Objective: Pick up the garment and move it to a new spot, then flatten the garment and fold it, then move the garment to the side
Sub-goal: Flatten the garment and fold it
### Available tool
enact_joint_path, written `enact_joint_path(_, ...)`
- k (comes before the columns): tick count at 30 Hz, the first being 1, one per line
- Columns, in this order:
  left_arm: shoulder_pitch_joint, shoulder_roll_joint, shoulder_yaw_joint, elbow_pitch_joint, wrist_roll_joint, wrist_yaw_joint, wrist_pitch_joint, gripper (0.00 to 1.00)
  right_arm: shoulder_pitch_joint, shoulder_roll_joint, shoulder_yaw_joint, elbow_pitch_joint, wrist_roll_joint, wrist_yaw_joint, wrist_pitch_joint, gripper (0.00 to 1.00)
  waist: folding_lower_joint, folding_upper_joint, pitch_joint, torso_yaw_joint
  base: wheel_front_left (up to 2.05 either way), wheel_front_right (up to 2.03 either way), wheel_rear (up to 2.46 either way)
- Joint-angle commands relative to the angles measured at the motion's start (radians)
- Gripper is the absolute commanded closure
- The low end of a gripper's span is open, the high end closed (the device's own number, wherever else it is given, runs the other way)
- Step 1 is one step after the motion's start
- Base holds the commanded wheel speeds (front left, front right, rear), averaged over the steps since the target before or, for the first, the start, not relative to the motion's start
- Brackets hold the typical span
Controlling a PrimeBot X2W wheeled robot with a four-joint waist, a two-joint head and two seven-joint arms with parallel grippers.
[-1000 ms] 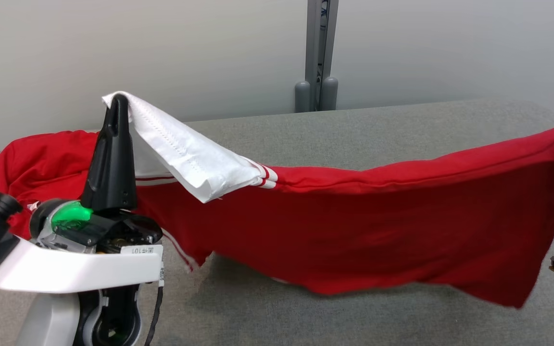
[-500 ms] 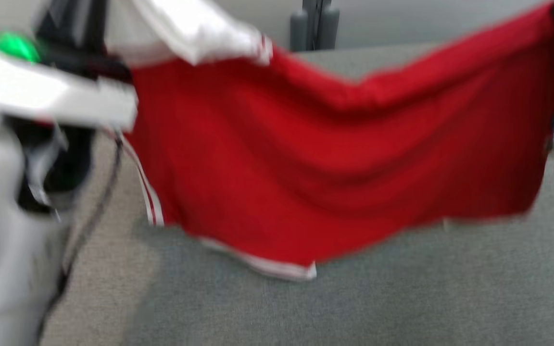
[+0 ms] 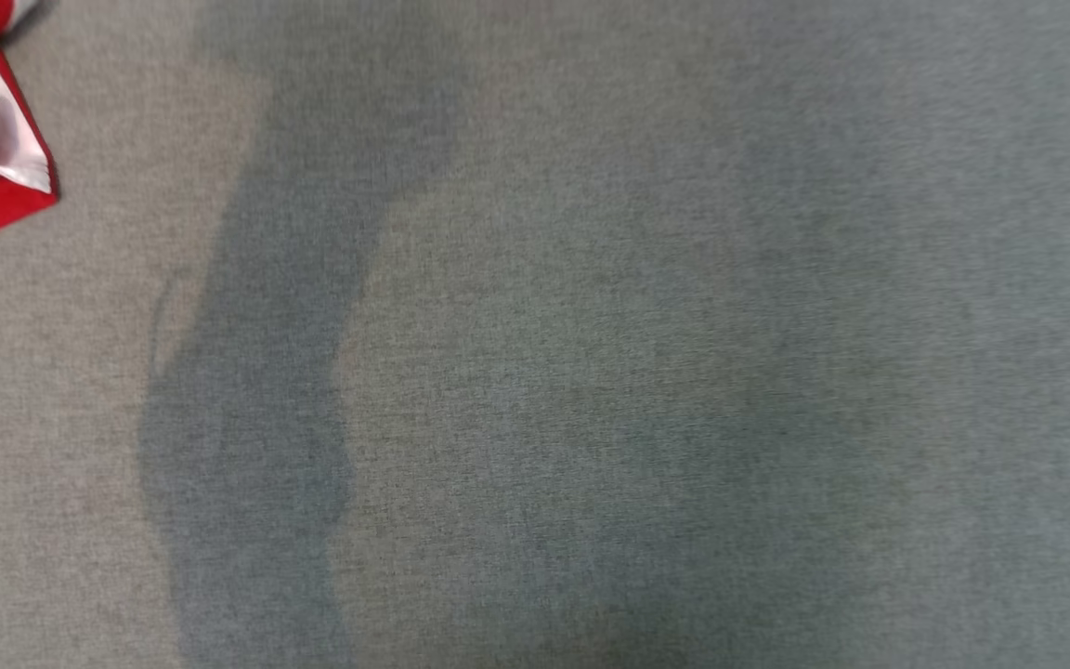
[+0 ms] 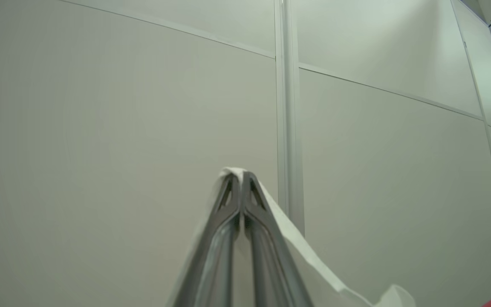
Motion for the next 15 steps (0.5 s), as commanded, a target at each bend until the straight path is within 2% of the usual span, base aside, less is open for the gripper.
enact_joint_path(1, 0.003, -0.012, -0.005, 0.05, -0.008, -0.018, -0.013, 1.0, -0.005, 0.001, 0.011, 0.055, -0.003, 0.0, -0.026, 1.0, 0.0, 0.0, 0.052, 0.022, 0.0, 0.0, 0.0)
enact_joint_path(5, 0.059, -0.039, -0.018, 0.153, -0.03, -0.067, -0.041, 1.0, 0.027, -0.017, 0.073, 0.174, 0.018, 0.0, -0.081, 1.0, 0.0, 0.0, 0.085, 0.045, 0.0, 0.0, 0.0)
enact_joint_path(9, 0.173, -0.05, -0.025, 0.186, -0.065, -0.11, -0.057, 1.0, 0.105, -0.028, 0.145, 0.246, 0.08, 0.001, -0.131, 1.0, 0.0, 0.0, 0.108, 0.053, 0.0, 0.0, 0.0)
enact_joint_path(15, 0.388, -0.019, 0.0, 0.084, -0.133, -0.138, -0.068, 1.0, 0.262, -0.076, 0.288, 0.201, 0.229, 0.0, -0.164, 1.0, 0.0, 0.0, 0.102, 0.047, 0.0, 0.0, 0.0)
